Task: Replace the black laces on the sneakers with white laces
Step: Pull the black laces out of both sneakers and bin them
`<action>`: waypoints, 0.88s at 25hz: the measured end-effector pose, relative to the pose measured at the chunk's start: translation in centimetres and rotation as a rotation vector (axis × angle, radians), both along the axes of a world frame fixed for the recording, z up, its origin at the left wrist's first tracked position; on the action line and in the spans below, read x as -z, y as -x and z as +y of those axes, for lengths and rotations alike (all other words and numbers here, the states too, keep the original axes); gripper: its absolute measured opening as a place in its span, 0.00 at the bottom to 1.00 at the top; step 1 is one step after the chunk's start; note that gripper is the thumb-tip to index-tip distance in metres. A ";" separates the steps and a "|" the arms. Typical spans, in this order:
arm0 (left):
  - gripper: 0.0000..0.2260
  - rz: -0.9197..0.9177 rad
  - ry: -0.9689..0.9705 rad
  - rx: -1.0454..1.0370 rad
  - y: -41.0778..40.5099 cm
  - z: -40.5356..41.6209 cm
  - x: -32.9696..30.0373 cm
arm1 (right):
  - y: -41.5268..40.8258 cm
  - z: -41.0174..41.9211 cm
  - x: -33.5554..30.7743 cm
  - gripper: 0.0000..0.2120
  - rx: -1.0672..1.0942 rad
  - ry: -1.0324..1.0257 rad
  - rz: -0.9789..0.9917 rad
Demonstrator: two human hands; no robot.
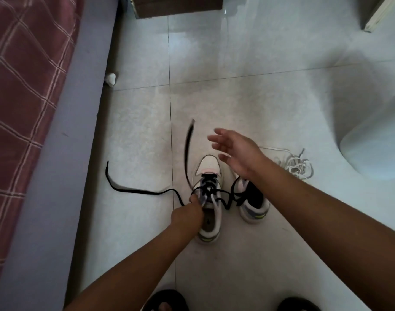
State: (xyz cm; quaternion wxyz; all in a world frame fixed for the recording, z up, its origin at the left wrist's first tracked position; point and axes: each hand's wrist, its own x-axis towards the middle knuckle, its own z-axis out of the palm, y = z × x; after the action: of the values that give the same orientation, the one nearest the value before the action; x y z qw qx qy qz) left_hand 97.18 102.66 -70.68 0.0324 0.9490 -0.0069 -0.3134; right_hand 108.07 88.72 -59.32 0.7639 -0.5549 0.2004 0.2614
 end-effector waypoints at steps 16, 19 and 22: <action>0.18 0.011 0.048 -0.066 -0.1 0.2 0.2 | -0.7 -6.3 2.0 0.14 -0.692 1.904 -0.627; 0.17 -0.006 0.030 -0.053 -0.1 0.1 0.1 | 1.8 -3.9 3.2 0.16 -1.055 1.698 -0.862; 0.20 0.006 0.006 -0.012 -0.1 0.1 0.3 | 5.9 -0.8 5.2 0.17 -1.369 1.289 -0.857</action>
State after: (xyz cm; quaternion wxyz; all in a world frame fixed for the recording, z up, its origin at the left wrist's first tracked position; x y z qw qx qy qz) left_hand 97.28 102.74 -70.97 0.0370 0.9480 -0.0021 -0.3162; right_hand 102.13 87.92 -64.56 0.0166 -0.9007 -0.3451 0.2636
